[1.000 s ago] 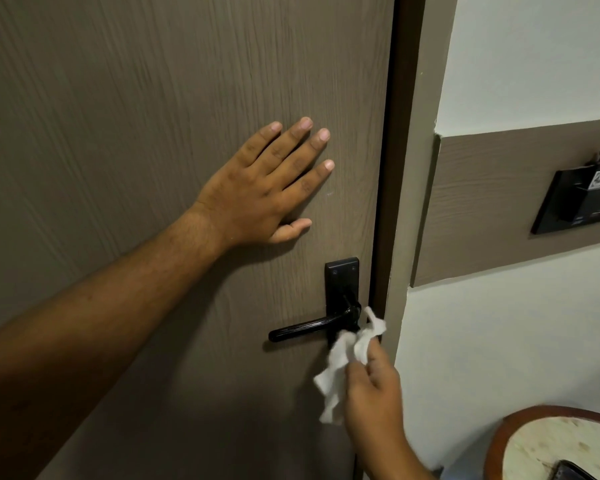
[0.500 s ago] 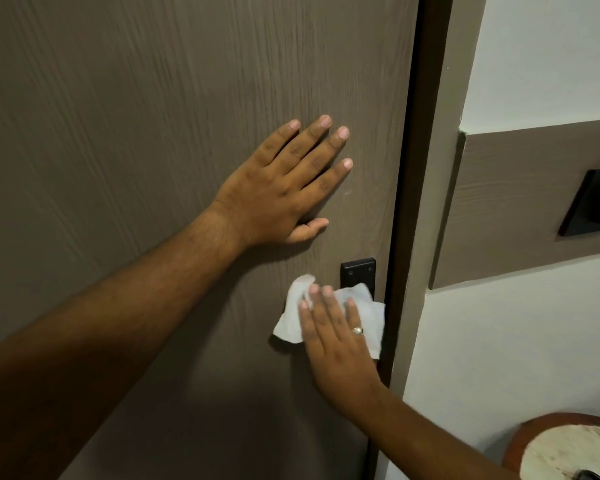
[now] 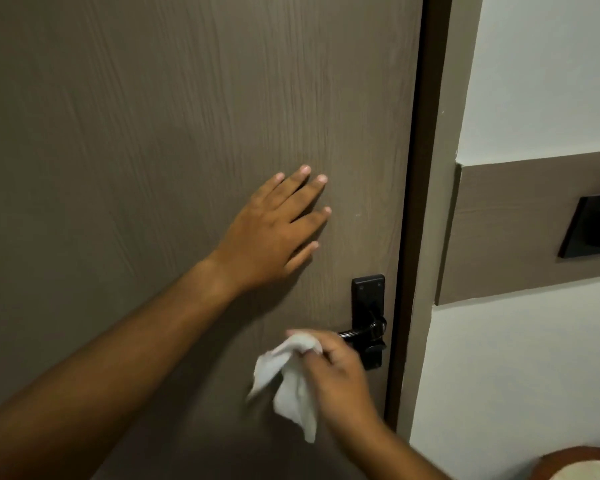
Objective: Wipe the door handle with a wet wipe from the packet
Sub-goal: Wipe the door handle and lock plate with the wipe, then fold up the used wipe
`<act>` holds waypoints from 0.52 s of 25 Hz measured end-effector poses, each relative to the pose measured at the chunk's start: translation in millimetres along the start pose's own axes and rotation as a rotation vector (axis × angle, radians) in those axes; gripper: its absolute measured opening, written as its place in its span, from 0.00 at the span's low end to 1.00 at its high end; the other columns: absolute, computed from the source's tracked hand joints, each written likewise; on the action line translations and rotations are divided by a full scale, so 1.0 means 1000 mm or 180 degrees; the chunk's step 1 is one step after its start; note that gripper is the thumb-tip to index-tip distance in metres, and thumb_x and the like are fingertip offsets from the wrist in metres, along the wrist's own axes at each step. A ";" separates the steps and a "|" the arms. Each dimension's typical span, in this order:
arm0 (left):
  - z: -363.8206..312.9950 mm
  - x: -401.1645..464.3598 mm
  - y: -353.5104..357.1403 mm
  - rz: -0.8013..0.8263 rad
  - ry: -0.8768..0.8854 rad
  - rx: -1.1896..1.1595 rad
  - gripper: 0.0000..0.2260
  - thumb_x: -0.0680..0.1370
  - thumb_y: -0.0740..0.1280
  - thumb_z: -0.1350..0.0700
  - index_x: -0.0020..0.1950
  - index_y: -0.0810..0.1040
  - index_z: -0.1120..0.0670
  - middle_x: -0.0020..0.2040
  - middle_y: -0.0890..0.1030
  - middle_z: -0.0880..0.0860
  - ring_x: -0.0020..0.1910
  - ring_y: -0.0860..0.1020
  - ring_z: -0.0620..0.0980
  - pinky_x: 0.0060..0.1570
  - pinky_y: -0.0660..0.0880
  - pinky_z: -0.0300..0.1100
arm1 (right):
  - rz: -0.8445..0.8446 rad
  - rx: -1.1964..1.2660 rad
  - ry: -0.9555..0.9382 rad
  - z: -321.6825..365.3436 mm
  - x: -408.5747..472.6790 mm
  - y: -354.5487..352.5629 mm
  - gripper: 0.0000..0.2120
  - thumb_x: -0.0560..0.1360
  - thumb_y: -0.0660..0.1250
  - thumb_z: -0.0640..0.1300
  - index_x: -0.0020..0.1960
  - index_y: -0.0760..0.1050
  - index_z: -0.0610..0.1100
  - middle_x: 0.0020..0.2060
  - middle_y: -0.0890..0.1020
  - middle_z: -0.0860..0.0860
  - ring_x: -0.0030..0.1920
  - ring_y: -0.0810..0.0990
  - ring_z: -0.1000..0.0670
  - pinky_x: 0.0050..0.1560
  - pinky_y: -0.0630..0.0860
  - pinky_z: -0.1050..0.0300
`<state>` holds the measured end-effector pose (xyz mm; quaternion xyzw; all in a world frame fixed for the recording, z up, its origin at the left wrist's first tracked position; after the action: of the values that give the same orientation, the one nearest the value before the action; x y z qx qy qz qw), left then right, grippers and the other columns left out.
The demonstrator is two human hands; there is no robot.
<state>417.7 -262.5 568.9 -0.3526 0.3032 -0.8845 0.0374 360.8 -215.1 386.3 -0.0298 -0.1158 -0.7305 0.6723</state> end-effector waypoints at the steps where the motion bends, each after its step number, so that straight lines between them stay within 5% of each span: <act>1: 0.001 -0.022 -0.002 -0.0005 -0.0289 -0.0393 0.20 0.80 0.62 0.46 0.68 0.77 0.54 0.74 0.71 0.59 0.76 0.65 0.59 0.72 0.64 0.59 | -0.0101 0.0663 0.0600 -0.010 -0.005 -0.010 0.09 0.77 0.64 0.41 0.48 0.84 0.48 0.48 0.86 0.45 0.51 0.84 0.47 0.55 0.79 0.47; 3: -0.002 -0.082 0.005 0.0104 -0.1295 -0.1547 0.16 0.80 0.62 0.45 0.62 0.81 0.50 0.67 0.78 0.51 0.70 0.73 0.49 0.68 0.71 0.55 | -0.0166 0.1287 0.1291 -0.023 -0.019 -0.022 0.08 0.78 0.64 0.42 0.52 0.81 0.44 0.46 0.87 0.42 0.49 0.84 0.40 0.50 0.80 0.44; 5: -0.029 -0.144 0.032 0.0442 -0.2928 -0.3328 0.09 0.80 0.64 0.45 0.54 0.82 0.45 0.58 0.82 0.46 0.55 0.80 0.35 0.60 0.77 0.47 | -0.0213 0.1369 0.1463 -0.026 -0.034 -0.026 0.09 0.78 0.64 0.41 0.54 0.80 0.42 0.47 0.87 0.43 0.50 0.84 0.39 0.49 0.80 0.43; 8: -0.119 -0.214 0.077 0.1369 -0.5042 -0.5618 0.17 0.82 0.58 0.47 0.53 0.81 0.56 0.51 0.84 0.58 0.48 0.84 0.49 0.49 0.81 0.47 | -0.0038 0.1060 0.1531 -0.036 -0.053 -0.018 0.08 0.78 0.63 0.40 0.53 0.80 0.42 0.43 0.87 0.45 0.45 0.86 0.43 0.45 0.82 0.47; 10: -0.148 -0.234 0.075 0.1703 -0.5004 -0.5876 0.16 0.78 0.63 0.44 0.52 0.81 0.54 0.48 0.86 0.54 0.48 0.83 0.53 0.47 0.81 0.48 | 0.0075 0.0535 0.1534 -0.042 -0.063 -0.015 0.10 0.79 0.62 0.44 0.55 0.80 0.44 0.44 0.87 0.47 0.45 0.86 0.45 0.45 0.82 0.50; 13: -0.146 -0.247 0.076 0.1393 -0.4577 -0.5637 0.10 0.77 0.71 0.49 0.53 0.84 0.54 0.51 0.86 0.53 0.52 0.84 0.51 0.56 0.79 0.49 | -0.0162 -0.0346 0.1361 -0.053 -0.069 -0.029 0.18 0.76 0.67 0.47 0.65 0.74 0.50 0.52 0.84 0.48 0.50 0.84 0.47 0.49 0.83 0.50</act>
<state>496.8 -180.4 294.7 -0.6164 0.7790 0.0667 0.0933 344.7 -156.8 317.5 0.0925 0.0683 -0.7421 0.6604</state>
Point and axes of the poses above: each hand's wrist, its own x-axis towards the middle knuckle, its own y-axis out of the palm, z = x × y, the point moved 9 cm from there along x, towards the middle knuckle
